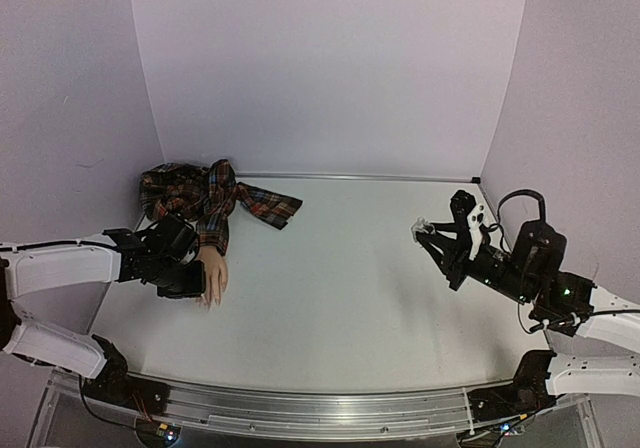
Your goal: Paint the nails
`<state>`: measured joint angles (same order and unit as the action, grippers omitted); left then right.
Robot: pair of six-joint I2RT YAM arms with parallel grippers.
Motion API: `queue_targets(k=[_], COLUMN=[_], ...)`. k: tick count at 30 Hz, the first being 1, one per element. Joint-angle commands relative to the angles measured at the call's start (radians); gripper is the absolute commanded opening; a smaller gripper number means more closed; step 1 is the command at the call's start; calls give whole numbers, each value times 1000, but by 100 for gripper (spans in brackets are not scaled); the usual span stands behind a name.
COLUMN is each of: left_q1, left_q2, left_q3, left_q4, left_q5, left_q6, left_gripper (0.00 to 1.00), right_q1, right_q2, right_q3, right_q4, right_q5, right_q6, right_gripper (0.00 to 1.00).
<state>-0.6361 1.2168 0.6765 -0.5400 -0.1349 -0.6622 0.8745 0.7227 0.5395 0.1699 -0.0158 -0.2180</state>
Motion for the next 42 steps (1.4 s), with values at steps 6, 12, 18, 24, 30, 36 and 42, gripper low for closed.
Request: queue_targets(k=[6,12,18,24,30,36,42], left_q1=[-2,-2,-2,-2,-2,-2,-2], left_q2=[11,21,23,33,39,24,43], left_q3=[32,34,26,29,28,17,20], left_q4=[32,37,45,51,41,30,30], left_q5=[-37,-30,-8,-5,3,5,3], left_q6=[28,35,32,35,26,11,7], left_gripper=[0,0,0,0,0,0,0], right_q1=[-6,-6,-8,-9,-9,-11,-11], right_q2=[-4,-12,-8,-5,-9,-2,-7], right_q3=[3,1,1,2,-1,2,1], right_q4=[42,40,42,42,42,43,43], right_q5=[-4,-2,-4,-6,-6,-11,-11], right_q6=[7,7,7,6,8,7,10], right_gripper=[0,0,0,0,0,0,0])
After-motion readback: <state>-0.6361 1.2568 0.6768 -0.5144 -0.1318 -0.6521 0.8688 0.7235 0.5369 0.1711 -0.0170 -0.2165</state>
